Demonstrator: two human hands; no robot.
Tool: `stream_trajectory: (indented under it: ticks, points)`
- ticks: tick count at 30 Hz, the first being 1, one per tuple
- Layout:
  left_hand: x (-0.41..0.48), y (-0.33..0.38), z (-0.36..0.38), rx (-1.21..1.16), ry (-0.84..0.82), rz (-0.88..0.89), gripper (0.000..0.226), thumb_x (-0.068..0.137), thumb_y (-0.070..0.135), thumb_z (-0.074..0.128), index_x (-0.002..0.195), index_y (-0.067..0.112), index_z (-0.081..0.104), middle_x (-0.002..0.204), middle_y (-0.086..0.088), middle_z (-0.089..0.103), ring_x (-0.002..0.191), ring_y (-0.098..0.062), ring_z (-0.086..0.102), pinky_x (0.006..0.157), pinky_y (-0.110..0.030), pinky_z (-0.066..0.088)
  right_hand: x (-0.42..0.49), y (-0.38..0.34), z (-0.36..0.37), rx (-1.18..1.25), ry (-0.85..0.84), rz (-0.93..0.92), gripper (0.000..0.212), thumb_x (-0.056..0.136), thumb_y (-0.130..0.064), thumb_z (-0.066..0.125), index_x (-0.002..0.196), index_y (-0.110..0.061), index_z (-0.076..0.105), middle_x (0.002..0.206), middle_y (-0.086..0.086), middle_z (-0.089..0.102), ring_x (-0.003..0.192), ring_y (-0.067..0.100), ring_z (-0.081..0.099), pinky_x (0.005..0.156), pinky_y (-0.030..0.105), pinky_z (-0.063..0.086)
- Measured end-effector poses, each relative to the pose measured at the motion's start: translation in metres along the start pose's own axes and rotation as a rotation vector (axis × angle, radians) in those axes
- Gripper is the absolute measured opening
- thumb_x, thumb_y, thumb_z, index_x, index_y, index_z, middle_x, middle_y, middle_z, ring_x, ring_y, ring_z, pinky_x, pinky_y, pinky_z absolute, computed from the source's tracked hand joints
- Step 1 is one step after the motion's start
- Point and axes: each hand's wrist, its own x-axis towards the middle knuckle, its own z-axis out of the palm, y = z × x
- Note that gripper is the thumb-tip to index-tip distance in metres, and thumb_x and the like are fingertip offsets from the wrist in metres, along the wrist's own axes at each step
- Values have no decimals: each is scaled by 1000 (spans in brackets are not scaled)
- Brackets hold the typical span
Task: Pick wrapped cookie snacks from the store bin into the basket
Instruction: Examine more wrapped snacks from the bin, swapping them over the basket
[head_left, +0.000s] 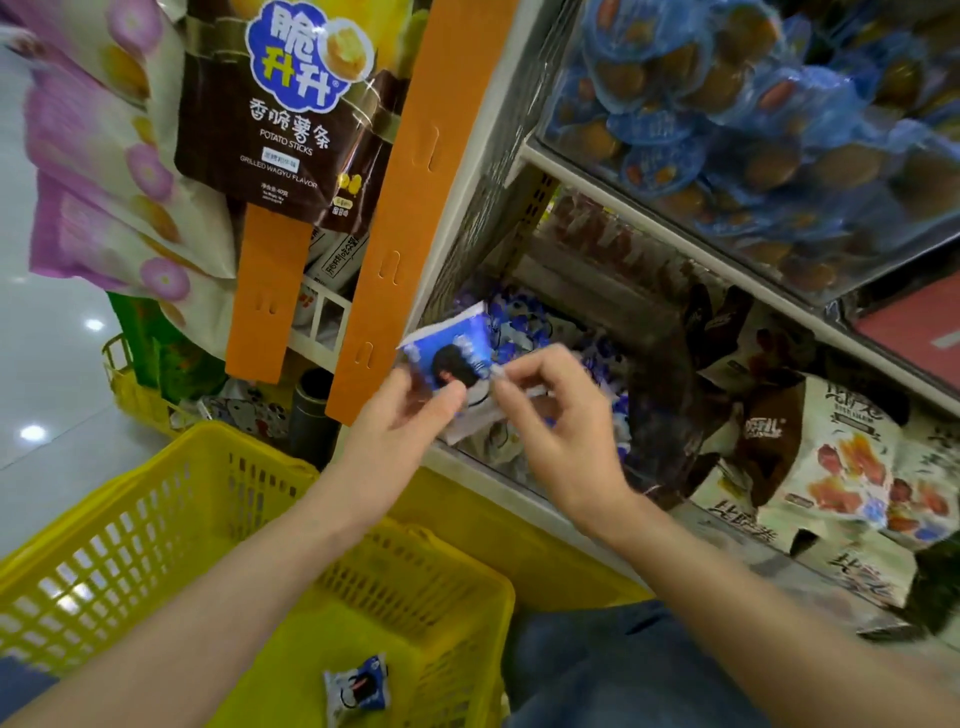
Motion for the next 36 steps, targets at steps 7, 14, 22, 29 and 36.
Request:
stream_trajectory:
  ticks: [7,14,22,29,36]
  points:
    - [-2,-18,-16,240,60,-125,21,88,16,60,109,19,59,105,-2,67,101,-18,62,92,-37,48,-19,3,38,271,-205,428,19,94,-20,52,110,-9,53,98,7,63,88,17,61,82,33,51]
    - [-4,-34,-29,276,54,-209,26,85,11,64,109,13,54,105,-9,66,99,-22,64,90,-40,49,-20,6,56,503,-249,663,22,91,-5,54,112,0,57,92,11,61,73,10,54,54,11,44]
    - [-6,-41,-31,122,218,-196,13,94,21,51,89,24,62,74,5,72,68,-4,69,52,-14,50,-22,9,70,552,-251,701,22,95,-16,49,105,1,60,91,13,64,75,13,60,62,19,51]
    - [-10,-44,-32,136,201,-185,11,93,16,52,93,17,63,80,4,71,73,-1,68,53,-13,50,-22,16,75,416,-198,580,12,87,-10,62,81,-20,64,80,3,66,75,14,60,75,39,51]
    - [-12,-45,-32,29,197,-299,21,94,27,51,83,23,68,81,-3,73,76,-13,70,59,-26,52,-26,15,67,-12,-154,120,7,87,-22,62,87,-17,68,83,-5,62,76,7,58,66,26,50]
